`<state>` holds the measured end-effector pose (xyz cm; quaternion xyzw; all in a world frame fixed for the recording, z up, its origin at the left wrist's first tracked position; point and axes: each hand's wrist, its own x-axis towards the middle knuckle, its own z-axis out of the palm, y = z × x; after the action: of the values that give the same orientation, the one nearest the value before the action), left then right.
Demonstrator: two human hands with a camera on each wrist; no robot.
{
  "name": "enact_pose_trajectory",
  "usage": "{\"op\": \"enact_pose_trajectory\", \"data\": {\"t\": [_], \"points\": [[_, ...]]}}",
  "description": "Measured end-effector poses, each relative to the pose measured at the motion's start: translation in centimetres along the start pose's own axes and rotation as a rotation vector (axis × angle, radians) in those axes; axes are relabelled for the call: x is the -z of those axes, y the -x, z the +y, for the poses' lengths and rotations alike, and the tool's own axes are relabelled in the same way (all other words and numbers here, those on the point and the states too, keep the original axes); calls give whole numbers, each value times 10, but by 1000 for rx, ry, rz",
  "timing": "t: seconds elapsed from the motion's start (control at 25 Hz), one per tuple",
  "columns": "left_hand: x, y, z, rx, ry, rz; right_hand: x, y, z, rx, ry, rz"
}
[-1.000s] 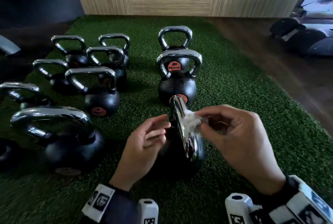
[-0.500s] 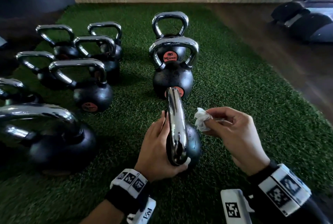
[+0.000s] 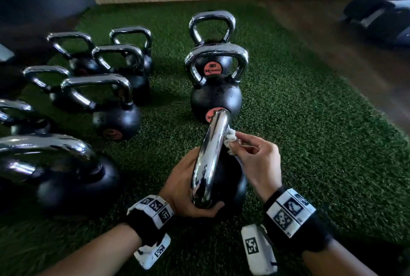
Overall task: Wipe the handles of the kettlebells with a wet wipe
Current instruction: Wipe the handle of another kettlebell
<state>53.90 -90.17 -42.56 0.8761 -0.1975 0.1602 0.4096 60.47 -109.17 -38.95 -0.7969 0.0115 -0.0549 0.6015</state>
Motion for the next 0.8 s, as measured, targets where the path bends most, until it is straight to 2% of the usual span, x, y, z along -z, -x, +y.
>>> {"op": "enact_pose_trajectory", "data": {"t": [0.16,0.24,0.32,0.4,0.48,0.56,0.64,0.8], "points": [[-2,2,1,30,52,19,-3,0,-1,13,74,-34],[-2,1,2,45,45,8,-4,-3,-11,97,105,14],[-3,0,2,59,37,-16,-5,-7,-23,247,70,71],[-3,0,4,64,20,-5,-3,-10,-28,326,6,68],[-4,1,4,55,-22,18,0,-12,-26,249,-18,18],[-4,2,5,94,38,-18,3,-15,-26,126,-28,-38],[-4,2,1,89,77,-33,5,-19,-31,128,-51,-45],[-5,3,-3,-14,-13,17,14,1,-43,464,26,-36]]}}
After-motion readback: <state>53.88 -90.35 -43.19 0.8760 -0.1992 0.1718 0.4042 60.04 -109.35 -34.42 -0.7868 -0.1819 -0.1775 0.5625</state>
